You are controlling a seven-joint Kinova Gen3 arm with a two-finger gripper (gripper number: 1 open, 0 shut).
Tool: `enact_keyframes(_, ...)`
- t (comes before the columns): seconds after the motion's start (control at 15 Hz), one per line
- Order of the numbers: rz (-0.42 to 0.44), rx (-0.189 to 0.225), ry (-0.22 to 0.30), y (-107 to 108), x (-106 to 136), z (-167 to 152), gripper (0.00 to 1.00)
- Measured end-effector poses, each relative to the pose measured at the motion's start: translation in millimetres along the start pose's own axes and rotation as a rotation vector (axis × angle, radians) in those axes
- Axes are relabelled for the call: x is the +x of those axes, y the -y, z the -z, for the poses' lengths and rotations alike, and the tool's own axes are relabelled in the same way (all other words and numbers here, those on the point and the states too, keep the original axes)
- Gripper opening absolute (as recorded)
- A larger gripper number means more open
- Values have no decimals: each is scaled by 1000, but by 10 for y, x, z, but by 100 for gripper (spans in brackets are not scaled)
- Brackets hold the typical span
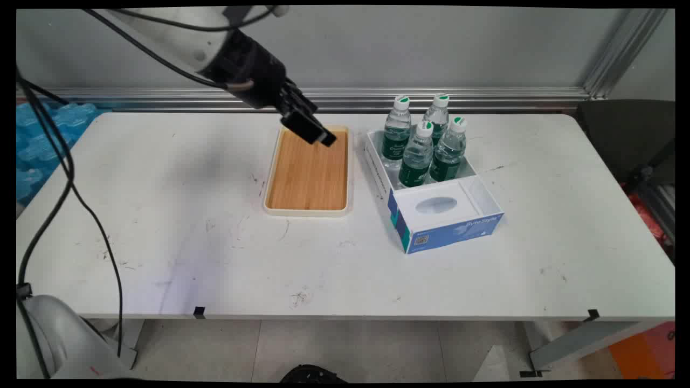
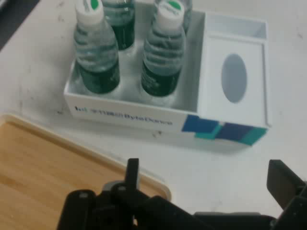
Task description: Pick up the green bottle from the white box
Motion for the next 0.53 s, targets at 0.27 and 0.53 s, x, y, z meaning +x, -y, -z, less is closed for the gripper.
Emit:
enact_keyframes(0.27, 5, 25, -11, -49, 145, -375, 100)
enact_keyframes(0.53, 1, 51, -8, -74, 339, -852, 100)
